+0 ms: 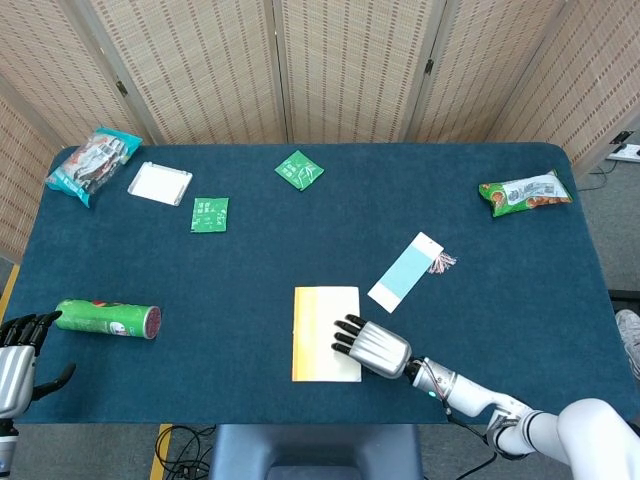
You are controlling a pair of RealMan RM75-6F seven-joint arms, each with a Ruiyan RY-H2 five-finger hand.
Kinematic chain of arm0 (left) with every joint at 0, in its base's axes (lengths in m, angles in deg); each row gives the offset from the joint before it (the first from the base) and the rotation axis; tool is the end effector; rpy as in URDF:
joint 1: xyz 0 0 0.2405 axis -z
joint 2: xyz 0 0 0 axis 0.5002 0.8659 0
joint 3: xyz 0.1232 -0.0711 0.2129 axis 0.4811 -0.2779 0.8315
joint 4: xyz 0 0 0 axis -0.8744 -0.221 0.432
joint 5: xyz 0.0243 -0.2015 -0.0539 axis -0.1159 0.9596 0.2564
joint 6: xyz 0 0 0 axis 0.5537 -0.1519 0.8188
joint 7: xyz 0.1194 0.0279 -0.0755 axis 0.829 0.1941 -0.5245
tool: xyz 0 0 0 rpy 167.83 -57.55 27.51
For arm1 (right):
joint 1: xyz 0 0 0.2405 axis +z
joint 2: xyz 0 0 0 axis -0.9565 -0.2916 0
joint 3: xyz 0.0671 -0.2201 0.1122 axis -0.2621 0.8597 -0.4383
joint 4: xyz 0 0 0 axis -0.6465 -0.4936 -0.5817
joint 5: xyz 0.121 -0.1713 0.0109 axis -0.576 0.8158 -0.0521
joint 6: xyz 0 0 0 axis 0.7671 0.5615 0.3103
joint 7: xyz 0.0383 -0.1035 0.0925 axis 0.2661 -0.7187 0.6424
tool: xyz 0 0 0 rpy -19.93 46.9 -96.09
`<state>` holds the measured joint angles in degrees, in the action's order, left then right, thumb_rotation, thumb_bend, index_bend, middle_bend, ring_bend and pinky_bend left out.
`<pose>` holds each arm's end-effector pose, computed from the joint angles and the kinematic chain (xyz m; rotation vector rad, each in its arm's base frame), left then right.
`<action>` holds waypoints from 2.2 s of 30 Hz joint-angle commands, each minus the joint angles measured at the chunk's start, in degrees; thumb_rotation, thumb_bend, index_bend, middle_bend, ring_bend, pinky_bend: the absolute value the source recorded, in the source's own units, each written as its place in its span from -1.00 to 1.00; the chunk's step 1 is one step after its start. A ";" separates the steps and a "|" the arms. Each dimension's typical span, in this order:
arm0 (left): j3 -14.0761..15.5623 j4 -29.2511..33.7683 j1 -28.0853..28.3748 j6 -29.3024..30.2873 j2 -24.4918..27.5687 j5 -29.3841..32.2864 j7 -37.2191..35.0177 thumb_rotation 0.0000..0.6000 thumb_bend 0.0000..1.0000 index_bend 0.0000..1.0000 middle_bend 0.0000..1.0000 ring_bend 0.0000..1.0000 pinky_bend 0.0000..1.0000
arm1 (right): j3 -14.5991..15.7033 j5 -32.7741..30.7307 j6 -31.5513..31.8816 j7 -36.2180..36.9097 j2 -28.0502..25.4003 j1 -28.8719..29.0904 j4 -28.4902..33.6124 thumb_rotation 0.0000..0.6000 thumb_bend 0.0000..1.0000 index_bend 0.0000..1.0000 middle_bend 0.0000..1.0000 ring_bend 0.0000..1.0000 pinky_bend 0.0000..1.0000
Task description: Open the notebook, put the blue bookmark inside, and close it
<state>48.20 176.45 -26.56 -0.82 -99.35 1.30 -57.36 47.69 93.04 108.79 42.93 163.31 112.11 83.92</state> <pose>-0.3170 0.1729 0.1563 -1.3575 -0.8267 -0.7814 -0.1896 -0.2754 -0.0703 2.3921 -0.3212 1.0771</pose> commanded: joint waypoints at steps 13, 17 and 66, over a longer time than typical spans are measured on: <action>-0.20 0.60 0.15 -0.27 0.55 0.06 -0.35 1.00 -0.49 -0.61 -0.49 -0.64 -0.64 | 0.87 0.54 3.70 3.45 2.45 0.92 -4.87 1.00 -0.44 -0.22 -0.23 -0.56 -0.54; -0.34 0.80 0.18 -0.17 0.84 -0.01 -0.71 1.00 -0.49 -0.61 -0.49 -0.64 -0.64 | 0.69 0.74 5.28 4.62 3.26 1.36 -6.55 1.00 -0.37 -0.15 -0.17 -0.51 -0.54; -0.41 1.60 1.09 -1.35 1.63 -0.41 -3.14 1.00 -0.49 -0.61 -0.50 -0.64 -0.64 | 1.53 7.32 7.49 -2.78 -9.05 11.75 5.98 1.00 0.10 0.43 0.10 -0.22 -0.54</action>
<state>47.80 178.04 -25.47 -2.17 -97.73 0.90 -60.51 49.36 99.59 115.97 40.63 153.88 123.29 90.11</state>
